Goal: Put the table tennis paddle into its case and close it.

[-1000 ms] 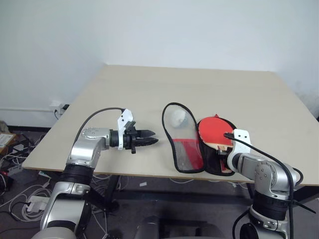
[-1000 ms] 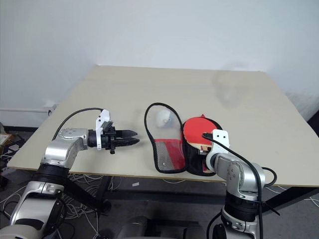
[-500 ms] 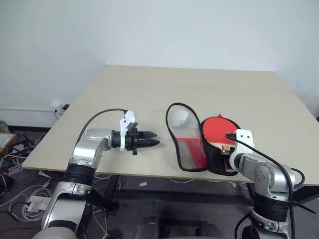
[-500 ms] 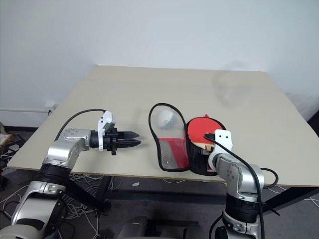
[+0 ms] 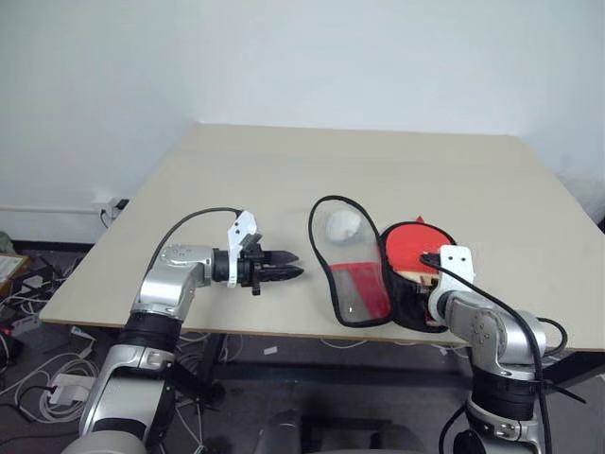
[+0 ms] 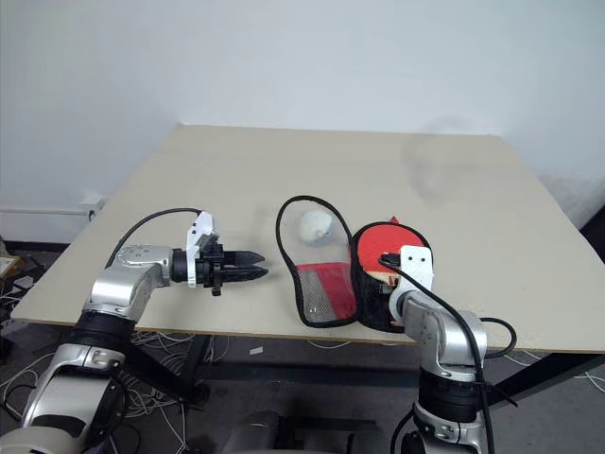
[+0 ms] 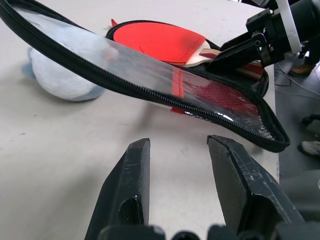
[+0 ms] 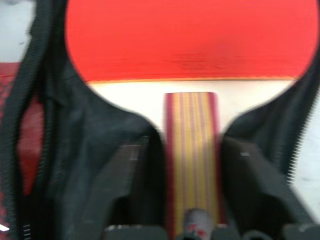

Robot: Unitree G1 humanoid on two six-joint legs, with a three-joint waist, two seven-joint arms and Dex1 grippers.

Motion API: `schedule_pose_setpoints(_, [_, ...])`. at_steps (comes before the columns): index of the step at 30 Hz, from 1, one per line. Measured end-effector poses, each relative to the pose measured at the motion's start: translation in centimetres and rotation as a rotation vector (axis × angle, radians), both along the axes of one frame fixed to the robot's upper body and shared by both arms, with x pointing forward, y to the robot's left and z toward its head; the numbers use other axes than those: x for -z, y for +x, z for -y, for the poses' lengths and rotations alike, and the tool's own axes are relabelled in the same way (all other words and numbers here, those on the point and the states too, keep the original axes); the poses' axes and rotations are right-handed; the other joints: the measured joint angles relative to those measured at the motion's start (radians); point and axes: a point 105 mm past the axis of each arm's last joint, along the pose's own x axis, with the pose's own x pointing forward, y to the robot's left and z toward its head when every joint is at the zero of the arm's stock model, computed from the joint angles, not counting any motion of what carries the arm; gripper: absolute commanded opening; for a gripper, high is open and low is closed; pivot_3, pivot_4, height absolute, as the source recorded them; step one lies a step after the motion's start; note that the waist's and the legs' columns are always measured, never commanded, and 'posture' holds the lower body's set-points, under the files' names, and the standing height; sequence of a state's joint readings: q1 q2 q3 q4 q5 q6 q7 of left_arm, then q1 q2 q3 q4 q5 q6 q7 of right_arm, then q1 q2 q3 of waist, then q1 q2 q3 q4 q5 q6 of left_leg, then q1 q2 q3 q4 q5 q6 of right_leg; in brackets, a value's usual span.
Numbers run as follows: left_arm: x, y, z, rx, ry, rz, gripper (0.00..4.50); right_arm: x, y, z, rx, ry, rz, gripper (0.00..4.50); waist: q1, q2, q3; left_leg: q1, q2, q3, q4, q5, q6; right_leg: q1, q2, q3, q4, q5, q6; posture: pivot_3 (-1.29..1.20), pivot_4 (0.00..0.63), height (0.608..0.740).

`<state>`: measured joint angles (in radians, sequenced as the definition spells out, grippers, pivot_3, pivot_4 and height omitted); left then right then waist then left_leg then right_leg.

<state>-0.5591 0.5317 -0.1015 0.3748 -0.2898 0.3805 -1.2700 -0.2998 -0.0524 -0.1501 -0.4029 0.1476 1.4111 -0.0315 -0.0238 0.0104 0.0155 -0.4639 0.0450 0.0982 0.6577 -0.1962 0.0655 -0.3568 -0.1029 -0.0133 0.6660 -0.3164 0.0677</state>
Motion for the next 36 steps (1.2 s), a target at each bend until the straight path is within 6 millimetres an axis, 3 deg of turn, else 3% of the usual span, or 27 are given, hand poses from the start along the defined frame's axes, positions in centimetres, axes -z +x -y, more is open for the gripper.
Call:
schedule_pose_setpoints(1, [0.0,0.0,0.0,0.002,0.0,0.0,1.87,-0.2,0.1,-0.3,-0.021,0.018,0.012,3.93,0.0,0.0,0.0,0.0,0.0,0.0,0.0,0.0,0.0,0.0,0.0,0.0,0.0,0.0,0.0,0.0,0.0,0.715])
schedule_pose_setpoints(3, [0.0,0.1,0.1,0.006,-0.002,-0.001,1.87,-1.4,0.2,-0.9,-0.064,0.075,0.074,3.93,0.0,0.001,0.001,0.0,0.0,0.0,0.0,0.0,0.0,0.0,0.0,0.0,0.0,0.0,0.0,0.0,0.0,0.715])
schedule_pose_setpoints(5, [0.0,0.1,0.3,0.013,-0.005,-0.001,1.87,-3.9,0.5,-1.1,-0.118,0.149,0.191,3.93,0.001,0.002,0.002,0.0,0.0,0.0,0.0,0.0,0.0,0.0,0.0,0.0,0.0,0.0,0.0,0.0,0.0,0.715])
schedule_pose_setpoints(8, [0.2,0.2,0.5,0.021,-0.007,-0.005,1.87,-8.5,0.7,-0.5,-0.181,0.18,0.394,3.93,0.002,0.002,0.002,0.0,0.0,-0.001,0.0,0.0,0.001,0.0,0.0,0.0,0.0,0.0,0.0,0.0,0.0,0.715])
schedule_pose_setpoints(11, [0.6,0.3,1.2,0.042,0.003,-0.014,1.87,-10.7,0.8,0.8,-0.203,0.157,0.482,3.93,0.004,0.001,0.002,0.0,0.0,-0.001,0.0,-0.001,0.003,0.001,0.0,0.0,-0.001,0.0,0.0,0.0,0.0,0.715])
schedule_pose_setpoints(14, [0.9,0.5,1.9,0.056,0.004,-0.018,1.87,-10.8,1.1,1.8,-0.185,0.151,0.469,3.93,0.004,0.001,0.002,0.0,0.0,-0.001,0.0,-0.001,0.003,0.0,0.0,0.0,-0.001,0.0,0.0,0.0,0.0,0.715])
schedule_pose_setpoints(18, [0.3,0.8,2.3,0.067,0.002,0.001,1.87,-9.3,1.0,1.8,-0.199,0.144,0.394,3.93,0.004,0.001,0.002,0.0,0.0,-0.001,0.0,0.0,0.005,0.0,0.0,0.0,-0.001,0.0,0.0,0.0,0.0,0.715])
schedule_pose_setpoints(22, [0.3,0.8,2.3,0.073,0.002,0.002,1.87,-8.7,0.9,1.5,-0.21,0.14,0.364,3.93,0.004,0.001,0.002,0.0,0.0,-0.001,0.0,0.0,0.006,0.0,0.0,0.0,-0.001,0.0,0.0,0.0,0.0,0.715])
schedule_pose_setpoints(27, [0.7,0.8,1.9,0.067,0.015,-0.009,1.87,-7.7,1.1,3.0,-0.179,0.078,0.32,3.93,0.006,0.001,0.003,0.0,-0.001,-0.001,0.001,0.0,0.006,0.001,0.0,0.0,-0.001,0.0,0.0,0.0,0.0,0.715])
schedule_pose_setpoints(31, [1.5,0.8,2.6,0.103,0.04,-0.009,1.87,-9.6,2.1,4.1,-0.12,0.092,0.431,3.93,0.006,0.002,0.003,0.0,-0.001,-0.001,0.001,0.0,0.007,0.001,0.0,0.0,-0.001,0.0,0.0,0.0,0.0,0.715])
schedule_pose_setpoints(36, [1.2,1.7,6.7,0.171,-0.001,0.022,1.87,-15.3,3.3,6.4,0.052,0.216,0.717,3.93,0.018,0.001,0.003,-0.001,-0.001,-0.001,0.002,0.0,0.009,0.001,0.0,0.0,-0.002,0.0,0.0,0.0,0.0,0.715])
